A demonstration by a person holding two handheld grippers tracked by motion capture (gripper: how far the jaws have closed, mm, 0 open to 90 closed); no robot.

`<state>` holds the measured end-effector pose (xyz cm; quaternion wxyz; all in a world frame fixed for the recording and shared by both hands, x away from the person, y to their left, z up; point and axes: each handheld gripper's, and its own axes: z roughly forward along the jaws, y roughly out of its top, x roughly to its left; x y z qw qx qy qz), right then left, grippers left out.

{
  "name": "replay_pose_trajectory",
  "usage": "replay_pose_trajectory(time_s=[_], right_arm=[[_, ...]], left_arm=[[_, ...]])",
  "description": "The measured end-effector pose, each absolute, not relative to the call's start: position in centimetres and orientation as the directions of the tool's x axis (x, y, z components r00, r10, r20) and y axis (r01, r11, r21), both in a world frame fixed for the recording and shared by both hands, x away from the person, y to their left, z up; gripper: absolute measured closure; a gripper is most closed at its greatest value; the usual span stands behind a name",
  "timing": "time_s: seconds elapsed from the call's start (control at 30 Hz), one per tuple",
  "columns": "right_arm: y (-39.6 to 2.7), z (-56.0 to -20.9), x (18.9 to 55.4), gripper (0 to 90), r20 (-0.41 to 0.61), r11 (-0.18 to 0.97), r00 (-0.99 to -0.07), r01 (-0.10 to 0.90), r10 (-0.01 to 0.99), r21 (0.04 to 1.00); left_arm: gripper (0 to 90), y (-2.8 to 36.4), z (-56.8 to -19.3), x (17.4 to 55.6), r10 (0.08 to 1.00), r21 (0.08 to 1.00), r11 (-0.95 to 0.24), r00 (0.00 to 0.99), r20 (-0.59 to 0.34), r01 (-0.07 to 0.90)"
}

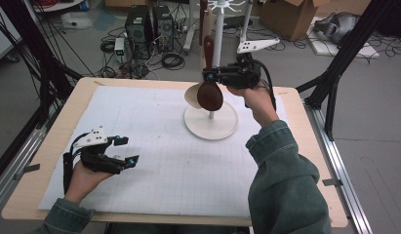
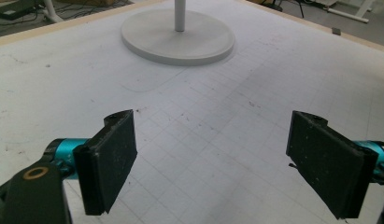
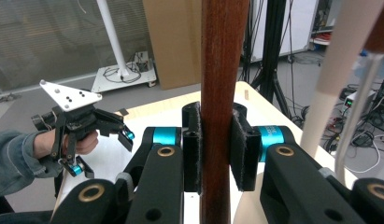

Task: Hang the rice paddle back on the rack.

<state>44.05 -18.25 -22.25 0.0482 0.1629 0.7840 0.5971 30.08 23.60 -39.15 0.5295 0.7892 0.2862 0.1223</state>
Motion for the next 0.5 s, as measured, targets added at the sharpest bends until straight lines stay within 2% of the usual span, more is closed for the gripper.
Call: replay_pose_trajectory(time_s=[0.5], right_arm=[[-19.3,-19.6,45.4,77.7,0.111,0.199,-0.936,0.185,0.335,0.962]], left_arm=[[13.6,23.6,-39.2,30.1,0.583,0.906,-0.273,0.804,-0.113,0.325]])
